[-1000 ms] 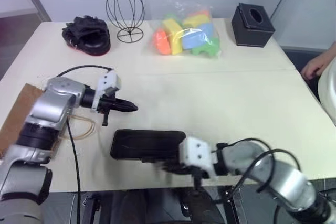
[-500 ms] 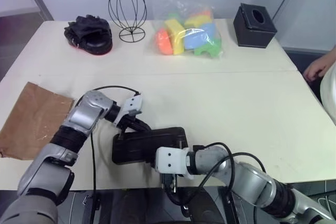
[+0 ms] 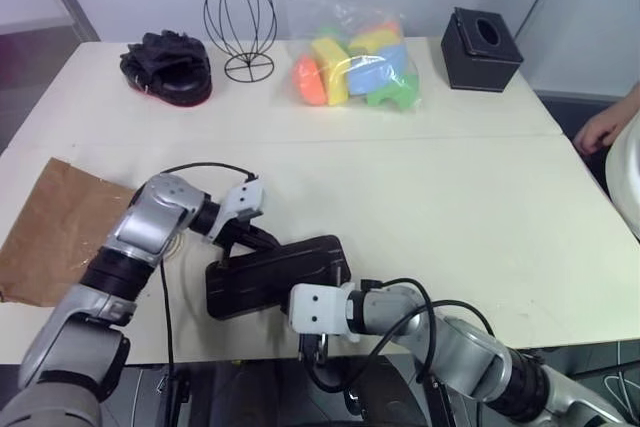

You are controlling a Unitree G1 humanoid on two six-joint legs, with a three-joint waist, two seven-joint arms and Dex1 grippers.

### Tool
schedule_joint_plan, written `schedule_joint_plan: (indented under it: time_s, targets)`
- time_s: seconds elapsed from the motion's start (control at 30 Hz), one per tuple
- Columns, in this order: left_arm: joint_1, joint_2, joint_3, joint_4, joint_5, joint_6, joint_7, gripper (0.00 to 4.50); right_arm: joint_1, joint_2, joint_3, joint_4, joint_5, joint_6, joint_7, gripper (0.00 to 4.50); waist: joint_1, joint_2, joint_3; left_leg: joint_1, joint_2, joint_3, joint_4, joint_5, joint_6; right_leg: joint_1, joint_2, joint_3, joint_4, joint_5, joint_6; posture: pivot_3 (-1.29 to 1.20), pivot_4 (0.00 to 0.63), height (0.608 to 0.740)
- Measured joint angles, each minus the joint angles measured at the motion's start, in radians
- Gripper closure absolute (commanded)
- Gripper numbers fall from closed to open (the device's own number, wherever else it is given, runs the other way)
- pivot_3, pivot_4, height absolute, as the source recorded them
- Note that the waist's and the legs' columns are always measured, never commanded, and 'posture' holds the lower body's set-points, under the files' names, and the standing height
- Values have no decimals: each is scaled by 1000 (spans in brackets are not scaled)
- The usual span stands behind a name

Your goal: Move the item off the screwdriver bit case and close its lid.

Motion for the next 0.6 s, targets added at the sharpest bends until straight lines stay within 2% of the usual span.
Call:
schedule_joint_plan:
  time_s: [0.07,0.13,0.2,0.23,0.3,0.33,0.43,0.53,0.6]
  targets:
    - [-8,-37,0,54,15,-34,26,3970,37,-3,-54,-18,46,18,17,3639,8,0,-1,0,-1,0,1,0,0,1,-1,0,-1,0,0,0,150,737]
    - [-46,-60,-1,134,17,-85,29,3285,103,-11,-167,-67,147,106,61,2778,19,-1,-1,-1,-1,0,2,0,0,2,-1,-1,-1,0,0,0,150,737]
    - [-86,-55,0,216,17,-130,14,2284,156,-31,-329,-137,279,214,119,1770,25,-1,-1,0,-1,0,2,0,0,2,-1,0,-1,0,0,0,150,737]
    - [-107,-42,1,258,17,-152,1,1768,187,-59,-450,-191,385,279,171,1206,25,-1,-1,0,-1,0,2,0,0,2,-1,0,-1,0,0,0,150,737]
    - [-126,14,19,301,17,-160,-18,737,218,-116,-627,-248,542,362,252,175,15,-2,-1,1,0,-1,2,0,0,2,1,0,-1,1,-1,0,150,737]
    - [-128,51,36,310,16,-156,-32,276,231,-152,-717,-260,624,395,299,0,8,-2,-1,1,0,-1,0,0,0,2,1,-1,-1,1,-1,0,150,737]
    - [-114,199,70,231,-58,-98,-96,276,258,-280,-936,-260,770,417,404,0,-3,-2,1,0,1,-1,-1,0,0,1,1,-1,-1,0,0,0,150,737]
    - [-37,386,139,10,-224,15,-119,276,270,-392,-1088,-211,809,378,471,0,-3,-2,1,0,1,0,-2,0,0,1,0,-1,-1,0,0,0,150,737]
    - [58,484,230,-130,-336,109,-127,276,274,-455,-1160,-150,802,332,505,0,-1,-1,1,0,1,1,-2,0,0,1,-1,0,-2,-1,1,0,150,737]
